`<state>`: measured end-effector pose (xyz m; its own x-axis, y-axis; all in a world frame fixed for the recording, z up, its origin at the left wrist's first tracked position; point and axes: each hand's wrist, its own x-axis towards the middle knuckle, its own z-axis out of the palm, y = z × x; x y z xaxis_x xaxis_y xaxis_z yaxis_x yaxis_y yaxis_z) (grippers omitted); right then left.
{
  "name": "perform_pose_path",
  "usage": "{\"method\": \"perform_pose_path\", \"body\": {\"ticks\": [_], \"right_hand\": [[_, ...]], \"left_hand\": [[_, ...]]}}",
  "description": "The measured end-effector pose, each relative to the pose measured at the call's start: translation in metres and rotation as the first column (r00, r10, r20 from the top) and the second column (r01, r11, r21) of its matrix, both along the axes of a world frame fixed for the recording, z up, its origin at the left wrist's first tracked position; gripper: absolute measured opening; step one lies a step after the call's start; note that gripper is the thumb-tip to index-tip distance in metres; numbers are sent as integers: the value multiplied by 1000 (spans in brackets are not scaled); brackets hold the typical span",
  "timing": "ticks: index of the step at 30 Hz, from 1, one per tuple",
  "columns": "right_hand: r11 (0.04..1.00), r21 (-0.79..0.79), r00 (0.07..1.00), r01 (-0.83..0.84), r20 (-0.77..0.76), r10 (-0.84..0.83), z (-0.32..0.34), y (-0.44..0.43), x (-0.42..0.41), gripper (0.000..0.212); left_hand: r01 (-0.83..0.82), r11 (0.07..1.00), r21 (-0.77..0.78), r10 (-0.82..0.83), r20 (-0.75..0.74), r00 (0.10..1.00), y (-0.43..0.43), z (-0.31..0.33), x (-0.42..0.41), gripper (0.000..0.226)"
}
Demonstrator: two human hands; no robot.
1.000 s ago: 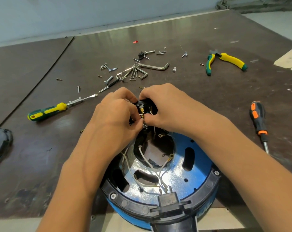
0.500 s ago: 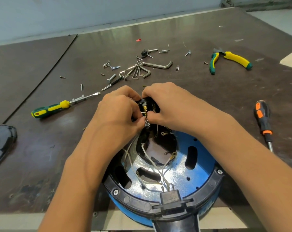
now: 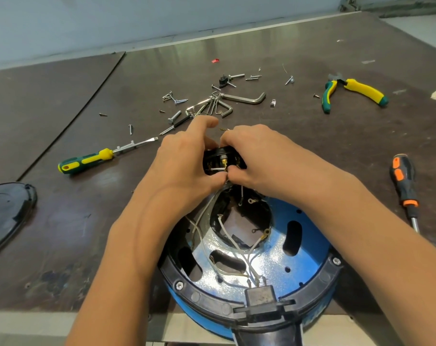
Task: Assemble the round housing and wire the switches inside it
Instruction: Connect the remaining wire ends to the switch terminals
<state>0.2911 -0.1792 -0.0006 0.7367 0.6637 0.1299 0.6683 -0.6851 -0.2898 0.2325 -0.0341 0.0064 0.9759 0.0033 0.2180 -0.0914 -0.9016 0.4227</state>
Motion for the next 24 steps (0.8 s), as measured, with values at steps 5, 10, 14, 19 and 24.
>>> {"method": "perform_pose_path", "body": {"ticks": [5,10,14,19,24], "right_hand": [[1000,2,1000,12,4,-12,2,1,-1,25],[992,126,998,22,-68,-13,1,-5,-3,38],[973,224,994,60,-108,-37,3,-8,-3,44],[977,141,987,161,-27,-159,10,-8,-7,28],[962,125,970,241,-31,-239,14,-5,-11,26]], "left_hand": [[19,1000,8,-19,-17,1000,-2,0,0,79],[22,1000,4,-22,-7,1000,3,-3,4,68],[20,1000,-11,-20,-2,1000,5,-7,5,75],[69,998,-8,-69,7,998,6,-10,5,72],[101,995,25,-101,9,995,9,-13,4,64]]}}
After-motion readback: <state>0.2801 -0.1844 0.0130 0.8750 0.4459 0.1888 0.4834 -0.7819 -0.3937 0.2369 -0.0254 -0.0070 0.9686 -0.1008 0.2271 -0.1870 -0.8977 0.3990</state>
